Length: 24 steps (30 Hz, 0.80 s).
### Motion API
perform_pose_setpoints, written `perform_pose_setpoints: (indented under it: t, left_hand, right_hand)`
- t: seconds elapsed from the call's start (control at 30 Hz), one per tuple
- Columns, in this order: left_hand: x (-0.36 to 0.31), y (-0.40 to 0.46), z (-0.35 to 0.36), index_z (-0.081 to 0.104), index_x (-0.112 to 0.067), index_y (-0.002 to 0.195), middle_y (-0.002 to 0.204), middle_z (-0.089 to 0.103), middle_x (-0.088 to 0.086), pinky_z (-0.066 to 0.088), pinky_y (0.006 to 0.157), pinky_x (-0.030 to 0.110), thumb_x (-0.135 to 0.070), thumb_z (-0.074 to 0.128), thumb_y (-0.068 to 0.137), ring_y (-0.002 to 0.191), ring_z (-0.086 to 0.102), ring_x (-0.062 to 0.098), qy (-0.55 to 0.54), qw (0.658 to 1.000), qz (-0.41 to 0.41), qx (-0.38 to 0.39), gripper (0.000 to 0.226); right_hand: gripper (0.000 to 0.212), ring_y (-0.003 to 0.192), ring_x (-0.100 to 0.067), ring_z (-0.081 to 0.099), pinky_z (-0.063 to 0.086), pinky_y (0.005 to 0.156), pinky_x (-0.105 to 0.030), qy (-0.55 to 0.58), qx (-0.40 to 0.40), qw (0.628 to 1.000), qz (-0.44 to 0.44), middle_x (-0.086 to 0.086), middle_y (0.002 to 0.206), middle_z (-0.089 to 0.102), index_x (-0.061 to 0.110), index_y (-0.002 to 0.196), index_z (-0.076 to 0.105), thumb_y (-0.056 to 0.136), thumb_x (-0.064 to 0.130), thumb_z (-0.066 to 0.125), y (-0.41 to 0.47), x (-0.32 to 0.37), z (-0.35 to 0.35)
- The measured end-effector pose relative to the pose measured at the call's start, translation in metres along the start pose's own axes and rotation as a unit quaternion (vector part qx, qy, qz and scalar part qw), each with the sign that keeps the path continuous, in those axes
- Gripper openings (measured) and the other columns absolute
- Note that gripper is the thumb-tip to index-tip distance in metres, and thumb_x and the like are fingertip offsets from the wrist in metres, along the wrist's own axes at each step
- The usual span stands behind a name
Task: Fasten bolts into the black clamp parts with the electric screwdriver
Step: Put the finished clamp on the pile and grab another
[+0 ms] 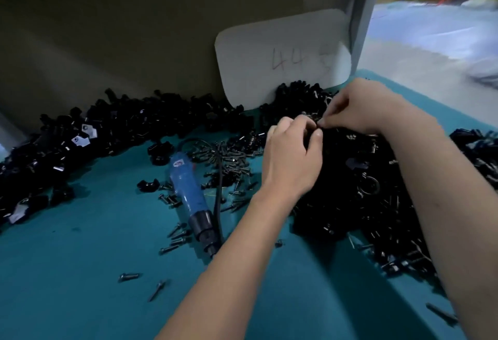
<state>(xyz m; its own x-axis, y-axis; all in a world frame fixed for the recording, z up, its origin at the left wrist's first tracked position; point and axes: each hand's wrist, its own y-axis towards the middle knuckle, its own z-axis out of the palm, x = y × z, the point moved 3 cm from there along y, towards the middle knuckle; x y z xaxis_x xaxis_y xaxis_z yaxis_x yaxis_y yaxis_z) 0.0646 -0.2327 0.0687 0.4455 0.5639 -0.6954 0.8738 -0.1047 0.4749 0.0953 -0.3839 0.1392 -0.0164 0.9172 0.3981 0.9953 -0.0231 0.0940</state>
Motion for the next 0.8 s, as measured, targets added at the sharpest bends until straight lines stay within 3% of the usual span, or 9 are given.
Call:
perform_pose_setpoints:
  t: [0.13, 0.2, 0.33, 0.43, 0.5, 0.57, 0.63, 0.7, 0.8]
  left_hand:
    - [-0.002, 0.007, 0.005, 0.068, -0.016, 0.093, 0.095, 0.063, 0.000, 0.046, 0.082, 0.038, -0.024, 0.057, 0.101, 0.093, 0.057, 0.021, -0.021, 0.999, -0.004, -0.028, 0.016]
    - [0.008, 0.011, -0.001, 0.068, -0.019, 0.087, 0.089, 0.063, -0.002, 0.044, 0.075, 0.034, -0.026, 0.056, 0.101, 0.086, 0.058, 0.017, -0.035, 0.999, -0.032, -0.026, 0.020]
    - [0.036, 0.017, -0.018, 0.069, -0.025, 0.083, 0.085, 0.068, -0.004, 0.052, 0.070, 0.032, -0.018, 0.058, 0.095, 0.077, 0.063, 0.015, -0.012, 0.994, -0.105, 0.010, 0.017]
    - [0.061, 0.018, -0.042, 0.072, -0.025, 0.083, 0.084, 0.071, -0.003, 0.055, 0.069, 0.033, -0.011, 0.055, 0.087, 0.078, 0.066, 0.023, 0.073, 0.985, -0.157, -0.001, 0.023]
    - [0.077, 0.016, -0.063, 0.073, -0.026, 0.082, 0.081, 0.068, -0.005, 0.047, 0.064, 0.030, -0.012, 0.057, 0.084, 0.077, 0.063, 0.025, 0.127, 0.974, -0.185, -0.031, 0.021]
    - [0.092, 0.013, -0.084, 0.074, -0.024, 0.082, 0.081, 0.069, -0.004, 0.045, 0.064, 0.030, -0.013, 0.057, 0.083, 0.079, 0.064, 0.024, 0.130, 0.969, -0.199, -0.073, 0.020]
    - [0.104, 0.010, -0.103, 0.075, -0.024, 0.082, 0.087, 0.071, -0.003, 0.050, 0.071, 0.032, -0.013, 0.056, 0.088, 0.083, 0.065, 0.019, 0.099, 0.965, -0.206, -0.125, 0.023]
    - [0.114, 0.005, -0.118, 0.073, -0.022, 0.083, 0.087, 0.071, -0.004, 0.049, 0.073, 0.032, -0.013, 0.055, 0.091, 0.084, 0.064, 0.017, 0.085, 0.959, -0.212, -0.166, 0.022]
    - [0.128, -0.004, -0.132, 0.073, -0.020, 0.082, 0.082, 0.070, -0.006, 0.049, 0.075, 0.032, -0.012, 0.056, 0.090, 0.084, 0.062, 0.018, 0.087, 0.952, -0.229, -0.182, 0.020]
  right_hand:
    - [0.015, 0.085, -0.022, 0.066, 0.046, 0.078, -0.028, -0.042, 0.047, 0.998, -0.012, 0.001, 0.084, 0.072, 0.024, 0.096, 0.082, 0.082, 0.029, 0.086, 0.011, 0.004, -0.007]
    - [0.015, 0.079, -0.020, 0.062, 0.044, 0.076, -0.027, -0.009, 0.007, 1.000, -0.016, 0.003, 0.080, 0.068, 0.025, 0.094, 0.080, 0.083, 0.032, 0.086, 0.018, 0.012, -0.013]
    - [0.008, 0.092, -0.023, 0.062, 0.045, 0.079, -0.026, -0.018, -0.033, 0.996, -0.076, -0.001, 0.089, 0.069, 0.024, 0.094, 0.080, 0.087, 0.029, 0.080, 0.035, 0.056, 0.000]
    - [0.012, 0.092, -0.024, 0.066, 0.052, 0.078, -0.029, -0.078, 0.052, 0.987, -0.130, -0.004, 0.098, 0.076, 0.019, 0.098, 0.082, 0.090, 0.020, 0.073, 0.040, 0.100, 0.033]
    - [0.015, 0.090, -0.023, 0.069, 0.055, 0.075, -0.030, -0.109, 0.124, 0.972, -0.170, -0.002, 0.094, 0.076, 0.018, 0.097, 0.080, 0.089, 0.013, 0.069, 0.034, 0.124, 0.059]
    - [0.007, 0.084, -0.025, 0.070, 0.055, 0.068, -0.031, -0.139, 0.184, 0.952, -0.201, -0.003, 0.085, 0.073, 0.017, 0.089, 0.076, 0.084, 0.012, 0.074, 0.028, 0.139, 0.086]
    - [0.022, 0.079, -0.027, 0.070, 0.056, 0.066, -0.033, -0.167, 0.234, 0.931, -0.223, -0.006, 0.082, 0.070, 0.013, 0.084, 0.066, 0.078, 0.022, 0.086, 0.021, 0.146, 0.112]
    - [0.038, 0.081, -0.025, 0.066, 0.052, 0.065, -0.033, -0.183, 0.255, 0.922, -0.229, -0.005, 0.084, 0.066, 0.014, 0.086, 0.060, 0.074, 0.030, 0.092, 0.015, 0.147, 0.132]
    - [0.033, 0.080, -0.024, 0.062, 0.045, 0.061, -0.028, -0.161, 0.243, 0.930, -0.221, -0.001, 0.081, 0.062, 0.014, 0.090, 0.064, 0.077, 0.027, 0.091, 0.014, 0.141, 0.147]
